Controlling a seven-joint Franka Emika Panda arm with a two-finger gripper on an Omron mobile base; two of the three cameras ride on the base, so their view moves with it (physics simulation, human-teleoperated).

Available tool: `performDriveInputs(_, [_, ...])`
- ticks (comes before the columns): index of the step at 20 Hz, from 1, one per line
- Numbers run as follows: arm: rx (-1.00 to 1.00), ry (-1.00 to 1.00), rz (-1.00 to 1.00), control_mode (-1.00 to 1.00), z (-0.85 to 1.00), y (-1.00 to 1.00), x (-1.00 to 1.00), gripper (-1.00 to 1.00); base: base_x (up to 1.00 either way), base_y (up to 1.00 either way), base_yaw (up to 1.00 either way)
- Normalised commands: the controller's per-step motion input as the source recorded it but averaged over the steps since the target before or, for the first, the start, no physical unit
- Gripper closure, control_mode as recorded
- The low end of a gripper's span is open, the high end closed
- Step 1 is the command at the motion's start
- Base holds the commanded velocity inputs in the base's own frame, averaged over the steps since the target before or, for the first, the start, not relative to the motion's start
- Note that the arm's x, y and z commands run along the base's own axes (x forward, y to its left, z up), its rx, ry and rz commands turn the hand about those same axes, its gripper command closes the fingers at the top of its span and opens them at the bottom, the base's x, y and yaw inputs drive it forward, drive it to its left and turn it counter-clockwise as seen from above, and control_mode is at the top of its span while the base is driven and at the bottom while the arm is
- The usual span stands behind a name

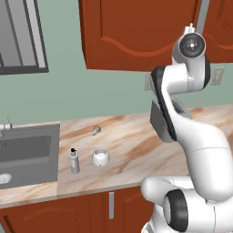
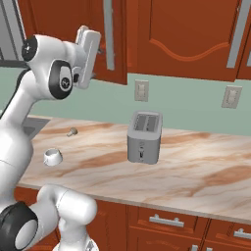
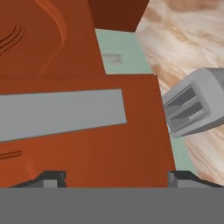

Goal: Open the cabinet. Pick the soap dispenser and place it next to the sink. Then close the cabinet.

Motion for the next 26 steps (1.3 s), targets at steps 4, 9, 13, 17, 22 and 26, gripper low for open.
performDriveInputs(4, [0.04, 0.04, 0.16, -1.0, 0.0, -0.28, 0.85, -1.0, 0.0, 0.0, 0.0])
performDriveInputs(9, [0.04, 0.04, 0.17, -1.0, 0.0, -0.23, 0.78, -1.0, 0.0, 0.0, 0.0])
performDriveInputs(13, [0.02, 0.05, 0.2, -1.0, 0.0, -0.2, 0.74, -1.0, 0.0, 0.0, 0.0])
performDriveInputs(17, [0.02, 0.08, 0.21, -1.0, -0.03, -0.18, 0.73, -1.0, 0.0, 0.0, 0.0])
performDriveInputs(22, [0.01, 0.1, 0.21, -1.0, -0.11, -0.14, 0.65, -1.0, 0.0, 0.0, 0.0])
performDriveInputs(26, [-0.01, 0.04, 0.21, -1.0, -0.24, -0.01, 0.3, -1.0, 0.0, 0.0, 0.0])
